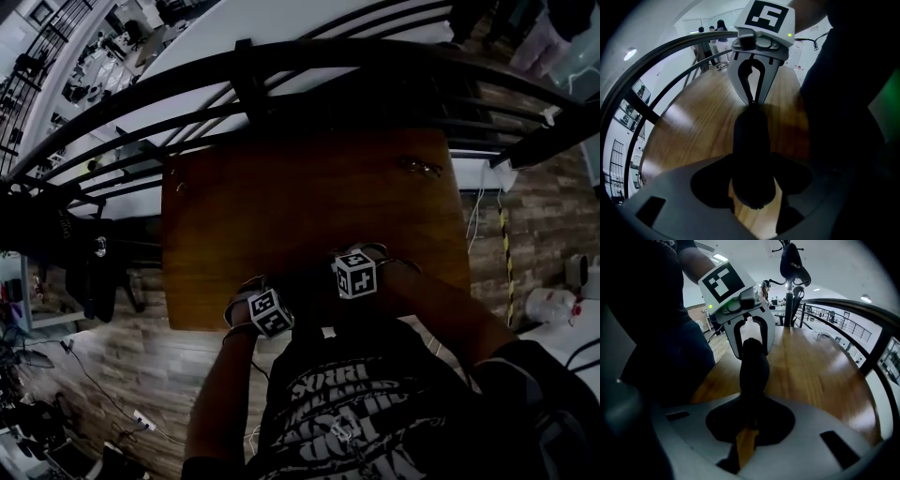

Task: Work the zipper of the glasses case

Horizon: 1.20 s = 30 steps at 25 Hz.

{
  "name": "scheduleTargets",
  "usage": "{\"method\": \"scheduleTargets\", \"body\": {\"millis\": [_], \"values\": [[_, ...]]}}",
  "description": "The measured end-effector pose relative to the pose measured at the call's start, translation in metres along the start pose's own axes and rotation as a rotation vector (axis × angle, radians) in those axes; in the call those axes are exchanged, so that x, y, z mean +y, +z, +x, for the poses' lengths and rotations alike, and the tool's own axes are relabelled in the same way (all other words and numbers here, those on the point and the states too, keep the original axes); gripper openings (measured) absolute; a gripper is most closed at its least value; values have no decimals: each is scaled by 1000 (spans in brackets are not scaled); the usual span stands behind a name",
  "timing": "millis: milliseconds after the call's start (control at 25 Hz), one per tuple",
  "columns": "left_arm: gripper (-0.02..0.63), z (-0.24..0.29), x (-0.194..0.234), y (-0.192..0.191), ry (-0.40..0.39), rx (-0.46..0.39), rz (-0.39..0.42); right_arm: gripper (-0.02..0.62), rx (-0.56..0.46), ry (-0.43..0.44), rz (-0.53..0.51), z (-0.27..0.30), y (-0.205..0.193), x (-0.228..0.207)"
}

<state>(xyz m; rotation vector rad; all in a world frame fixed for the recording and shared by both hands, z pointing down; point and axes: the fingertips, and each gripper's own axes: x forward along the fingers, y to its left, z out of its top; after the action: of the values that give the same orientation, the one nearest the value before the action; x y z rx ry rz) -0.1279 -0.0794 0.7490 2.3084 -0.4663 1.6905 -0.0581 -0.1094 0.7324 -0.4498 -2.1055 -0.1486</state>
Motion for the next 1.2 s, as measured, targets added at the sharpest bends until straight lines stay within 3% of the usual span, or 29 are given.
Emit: {"method": "scheduleTargets", "body": {"millis": [240,360,600,720,840,1000,1120,1200], "values": [[258,-3,-7,6,-49,15,-24,11,-56,7,114,-15,4,4],[259,-3,-14,9,-60,44,-5,11,-47,23,118,-17,5,16],[259,-3,-17,11,-15,73,10,11,-41,-18,159,-16,-3,30],[259,-3,-16,10,-7,68,17,12,-60,71,241,-11,-3,43],[259,-2,-18,10,-17,68,19,68,-78,147,318,-12,-6,52],[259,-2,-18,10,-27,63,25,84,-154,44,385,-33,-7,21],[259,-3,-18,10,-30,59,23,83,-84,-44,316,-37,-15,-4],[259,-4,-18,10,-32,58,22,83,0,-22,215,-24,-22,-3]]}}
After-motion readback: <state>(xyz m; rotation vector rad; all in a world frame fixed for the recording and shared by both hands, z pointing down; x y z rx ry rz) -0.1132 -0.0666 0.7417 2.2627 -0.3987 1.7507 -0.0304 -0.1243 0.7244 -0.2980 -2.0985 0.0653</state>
